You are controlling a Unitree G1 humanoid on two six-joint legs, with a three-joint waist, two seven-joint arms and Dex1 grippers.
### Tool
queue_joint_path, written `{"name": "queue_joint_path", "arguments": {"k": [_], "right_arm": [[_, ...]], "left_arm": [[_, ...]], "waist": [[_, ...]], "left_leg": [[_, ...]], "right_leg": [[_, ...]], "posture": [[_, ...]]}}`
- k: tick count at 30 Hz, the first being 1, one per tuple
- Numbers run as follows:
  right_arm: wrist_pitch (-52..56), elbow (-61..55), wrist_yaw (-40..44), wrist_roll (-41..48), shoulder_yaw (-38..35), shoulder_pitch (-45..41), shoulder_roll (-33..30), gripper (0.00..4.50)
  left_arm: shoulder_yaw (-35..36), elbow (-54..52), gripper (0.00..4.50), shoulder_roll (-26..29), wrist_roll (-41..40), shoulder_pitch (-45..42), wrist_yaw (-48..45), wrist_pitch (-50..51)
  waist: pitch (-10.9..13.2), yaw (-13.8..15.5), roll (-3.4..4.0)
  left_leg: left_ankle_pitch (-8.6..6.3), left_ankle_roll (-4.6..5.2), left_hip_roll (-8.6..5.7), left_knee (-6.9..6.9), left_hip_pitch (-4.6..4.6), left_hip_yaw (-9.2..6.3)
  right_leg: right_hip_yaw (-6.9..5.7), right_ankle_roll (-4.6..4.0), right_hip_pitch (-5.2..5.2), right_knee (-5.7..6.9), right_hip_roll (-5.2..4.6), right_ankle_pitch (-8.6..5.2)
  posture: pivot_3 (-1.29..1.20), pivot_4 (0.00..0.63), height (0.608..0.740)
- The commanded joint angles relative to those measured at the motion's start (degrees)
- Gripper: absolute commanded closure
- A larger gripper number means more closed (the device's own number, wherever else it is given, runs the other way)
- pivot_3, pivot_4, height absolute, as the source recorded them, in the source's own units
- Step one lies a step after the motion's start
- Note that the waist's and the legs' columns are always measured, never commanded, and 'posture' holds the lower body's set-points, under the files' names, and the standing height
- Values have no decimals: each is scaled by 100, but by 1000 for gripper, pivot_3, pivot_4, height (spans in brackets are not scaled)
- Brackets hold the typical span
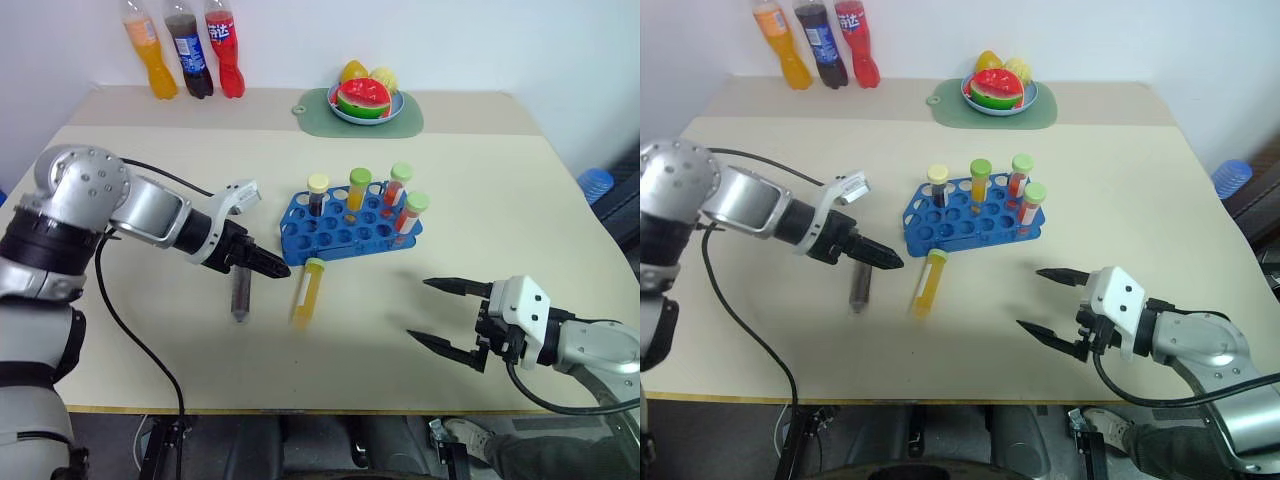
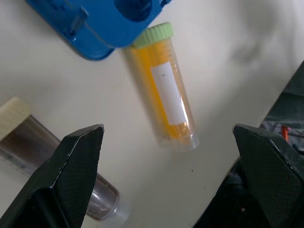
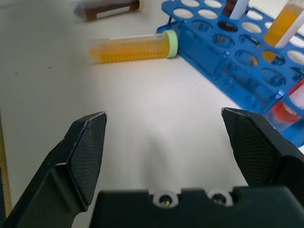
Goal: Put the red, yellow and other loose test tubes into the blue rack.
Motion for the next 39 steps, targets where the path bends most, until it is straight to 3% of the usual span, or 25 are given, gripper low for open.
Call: {"name": "queue_joint_path", "arguments": {"k": [1,8,18,24,27,33,39], "right_arm": [[-153,-309,-84,-37,-110,128,78,235],[-167,-595,-303,-167,-131,464,174,235],[-115,-1031,-625,-270,-308,995,319,235],[-57,-1147,-771,-299,-314,1114,353,235],[-10,-1203,-812,-287,-331,1155,346,193],[19,-1195,-797,-252,-421,1199,321,193],[28,-1061,-742,-240,-387,1057,274,193]], "left_arm": [[-679,643,0,-252,-722,-600,461,46],[-1453,2184,0,-1369,-939,-1537,1104,46],[-1371,3326,0,-2529,-36,-1856,1700,46],[-1172,3408,0,-2956,706,-1776,1631,46],[-1162,3358,824,-3065,994,-1688,1527,46],[-1192,3357,3641,-3099,1239,-1563,1275,46],[-1815,2461,3718,-2188,198,-1571,667,46]], "waist": [[1,-15,-1],[3,-43,-5],[6,-3,-11],[7,-4,-12],[7,-5,-12],[7,-10,-12],[7,-41,-10]], "left_leg": [[0,0,0,1,0,1],[0,0,-3,2,-2,0],[0,-1,-6,3,-9,0],[0,-1,-6,3,-10,-1],[0,-1,-6,4,-11,-1],[0,-1,-6,3,-11,-2],[0,-1,-5,1,-11,-2]], "right_leg": [[0,-2,0,1,0,-1],[0,-15,-1,-1,1,-9],[2,-21,-9,-4,1,-11],[2,-24,-9,-6,1,-12],[2,-24,-9,-7,0,-13],[2,-25,-9,-7,0,-13],[2,-24,-13,-3,0,-12]], "posture": [[0,150,740],[0,150,740],[0,150,740],[0,150,740],[0,150,740],[0,150,740],[0,150,740]]}}
